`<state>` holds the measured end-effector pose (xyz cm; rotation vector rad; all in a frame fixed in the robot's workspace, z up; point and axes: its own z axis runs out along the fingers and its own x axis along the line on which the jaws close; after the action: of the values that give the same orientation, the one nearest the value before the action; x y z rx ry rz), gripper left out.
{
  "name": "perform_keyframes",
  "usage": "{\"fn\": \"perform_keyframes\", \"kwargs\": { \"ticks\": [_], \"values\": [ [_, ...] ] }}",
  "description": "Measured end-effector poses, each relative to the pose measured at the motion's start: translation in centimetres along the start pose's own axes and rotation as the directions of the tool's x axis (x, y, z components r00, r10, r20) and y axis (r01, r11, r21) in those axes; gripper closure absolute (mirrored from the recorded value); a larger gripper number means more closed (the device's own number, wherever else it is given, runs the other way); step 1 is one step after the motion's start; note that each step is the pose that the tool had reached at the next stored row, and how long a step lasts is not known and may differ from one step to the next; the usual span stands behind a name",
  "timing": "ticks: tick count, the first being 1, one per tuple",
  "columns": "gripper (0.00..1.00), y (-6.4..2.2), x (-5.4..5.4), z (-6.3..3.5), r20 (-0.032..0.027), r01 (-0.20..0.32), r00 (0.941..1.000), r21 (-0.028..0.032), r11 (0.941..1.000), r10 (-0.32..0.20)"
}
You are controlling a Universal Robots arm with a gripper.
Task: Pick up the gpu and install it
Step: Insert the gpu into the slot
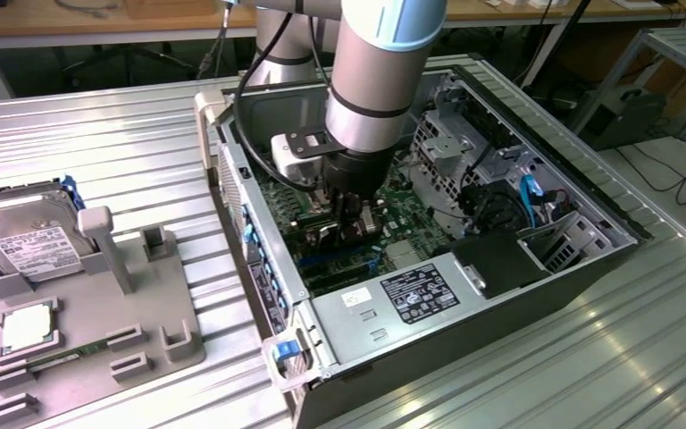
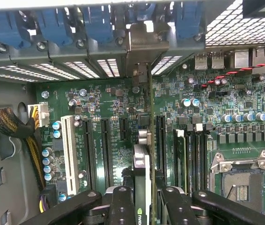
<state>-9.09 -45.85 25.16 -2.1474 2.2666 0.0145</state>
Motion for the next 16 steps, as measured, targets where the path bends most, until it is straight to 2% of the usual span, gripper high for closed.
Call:
{"fn": "perform_keyframes", "kwargs": {
  "ticks": [16],
  "values": [
    [0.73, -0.13, 0.01, -0.47, -0.0001, 0.000, 1.0000, 0.0000, 1.0000, 0.000]
  ]
}}
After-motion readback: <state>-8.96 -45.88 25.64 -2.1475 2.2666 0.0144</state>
